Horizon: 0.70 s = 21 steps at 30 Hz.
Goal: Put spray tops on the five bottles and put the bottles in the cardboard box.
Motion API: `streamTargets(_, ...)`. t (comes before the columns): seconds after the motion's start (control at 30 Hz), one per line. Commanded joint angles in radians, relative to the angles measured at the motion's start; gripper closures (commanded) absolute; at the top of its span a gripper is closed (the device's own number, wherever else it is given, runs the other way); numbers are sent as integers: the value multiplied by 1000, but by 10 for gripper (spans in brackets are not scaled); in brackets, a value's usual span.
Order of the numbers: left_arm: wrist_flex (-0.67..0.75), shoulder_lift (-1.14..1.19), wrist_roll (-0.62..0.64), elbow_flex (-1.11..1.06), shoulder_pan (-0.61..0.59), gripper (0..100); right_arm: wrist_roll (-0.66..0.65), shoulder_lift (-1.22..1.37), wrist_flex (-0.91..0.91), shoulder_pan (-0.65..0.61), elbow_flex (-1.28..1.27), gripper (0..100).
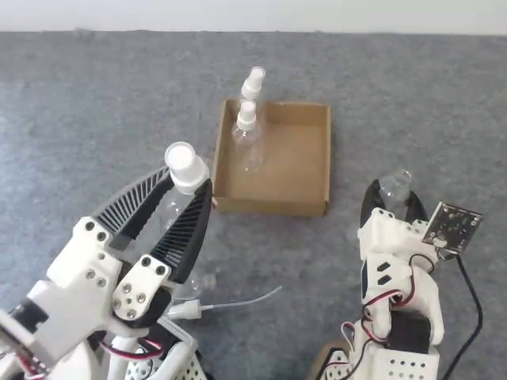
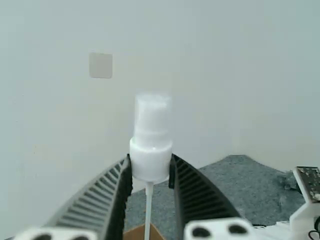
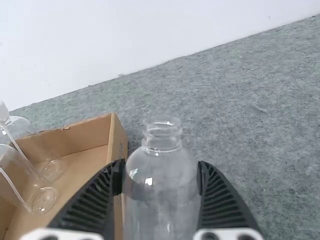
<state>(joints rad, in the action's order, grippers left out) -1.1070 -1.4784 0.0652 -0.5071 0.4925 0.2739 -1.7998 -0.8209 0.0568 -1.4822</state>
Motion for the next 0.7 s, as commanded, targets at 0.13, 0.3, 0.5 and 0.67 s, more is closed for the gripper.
streamTargets(0.13,34,-3,43,4,-2,987,5,-18,15,-85,17,951)
streamTargets(0.3,37,-3,58,4,0,987,5,-18,15,-127,17,951)
streamTargets(0.5,71,-3,60,2,8,987,3,-18,-35,-225,23,948)
streamTargets(0.67,91,0,104,1,8,987,-20,-18,-39,-285,23,947)
